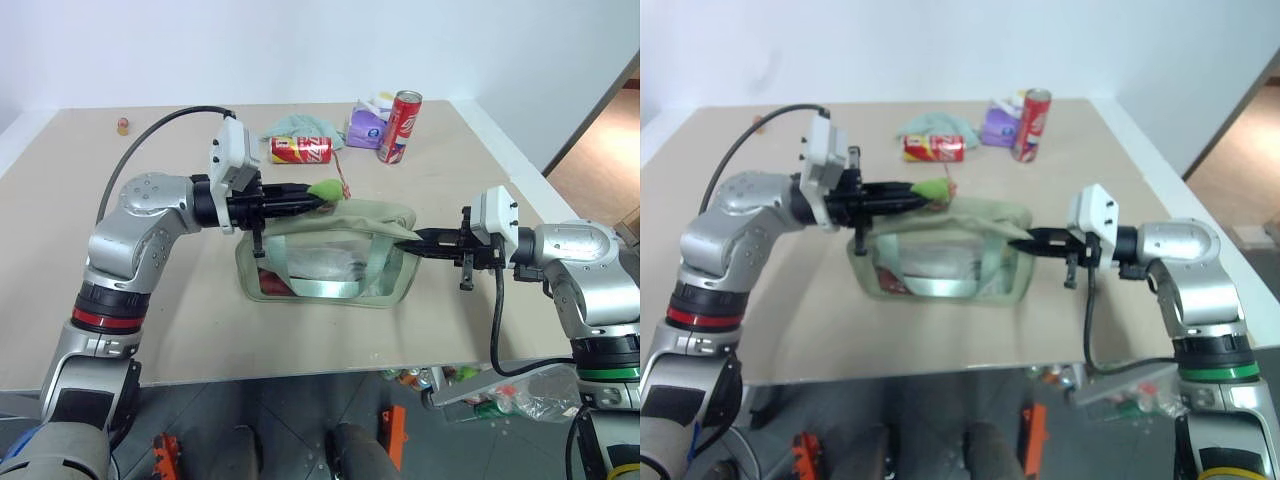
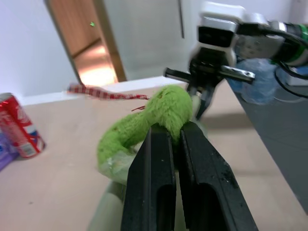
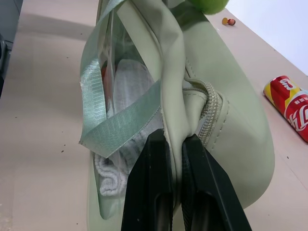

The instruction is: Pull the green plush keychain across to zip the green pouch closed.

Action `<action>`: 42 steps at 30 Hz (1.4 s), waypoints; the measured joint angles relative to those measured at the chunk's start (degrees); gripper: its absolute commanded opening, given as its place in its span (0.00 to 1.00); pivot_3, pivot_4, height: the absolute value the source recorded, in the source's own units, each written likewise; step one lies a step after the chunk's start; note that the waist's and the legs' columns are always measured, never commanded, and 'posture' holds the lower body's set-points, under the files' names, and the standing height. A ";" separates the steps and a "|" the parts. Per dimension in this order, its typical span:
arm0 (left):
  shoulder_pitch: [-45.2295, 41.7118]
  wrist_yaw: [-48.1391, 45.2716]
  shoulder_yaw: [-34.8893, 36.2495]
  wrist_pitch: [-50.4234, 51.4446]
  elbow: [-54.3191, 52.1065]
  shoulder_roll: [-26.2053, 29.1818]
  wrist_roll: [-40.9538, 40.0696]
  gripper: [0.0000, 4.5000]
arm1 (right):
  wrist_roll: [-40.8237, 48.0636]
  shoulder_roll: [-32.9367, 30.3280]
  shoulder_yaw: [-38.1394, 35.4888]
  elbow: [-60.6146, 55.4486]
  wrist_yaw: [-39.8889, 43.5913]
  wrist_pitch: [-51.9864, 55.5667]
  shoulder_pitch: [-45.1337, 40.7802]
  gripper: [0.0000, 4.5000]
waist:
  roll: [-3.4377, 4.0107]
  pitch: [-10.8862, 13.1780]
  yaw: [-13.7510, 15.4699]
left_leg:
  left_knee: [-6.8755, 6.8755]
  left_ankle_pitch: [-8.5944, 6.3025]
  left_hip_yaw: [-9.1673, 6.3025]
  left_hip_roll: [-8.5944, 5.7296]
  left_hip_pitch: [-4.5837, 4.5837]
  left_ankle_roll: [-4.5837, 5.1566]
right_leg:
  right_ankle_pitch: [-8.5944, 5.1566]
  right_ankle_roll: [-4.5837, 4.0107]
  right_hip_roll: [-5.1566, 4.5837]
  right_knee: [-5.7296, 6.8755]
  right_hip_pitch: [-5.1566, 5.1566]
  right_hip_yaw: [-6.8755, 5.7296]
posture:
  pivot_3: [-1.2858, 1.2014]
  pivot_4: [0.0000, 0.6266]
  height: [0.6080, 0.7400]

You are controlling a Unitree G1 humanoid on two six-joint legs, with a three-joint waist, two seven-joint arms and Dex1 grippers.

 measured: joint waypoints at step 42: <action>24.95 10.28 19.21 16.82 -18.05 14.73 -6.03 0.61 | -0.85 0.96 2.03 4.33 0.81 -2.92 -2.77 0.00 | 0.00 0.00 -0.06 | -0.02 0.00 0.05 0.05 0.05 0.00 | -0.01 -0.04 -0.03 0.01 0.00 0.02 | 0.52 0.24 1.00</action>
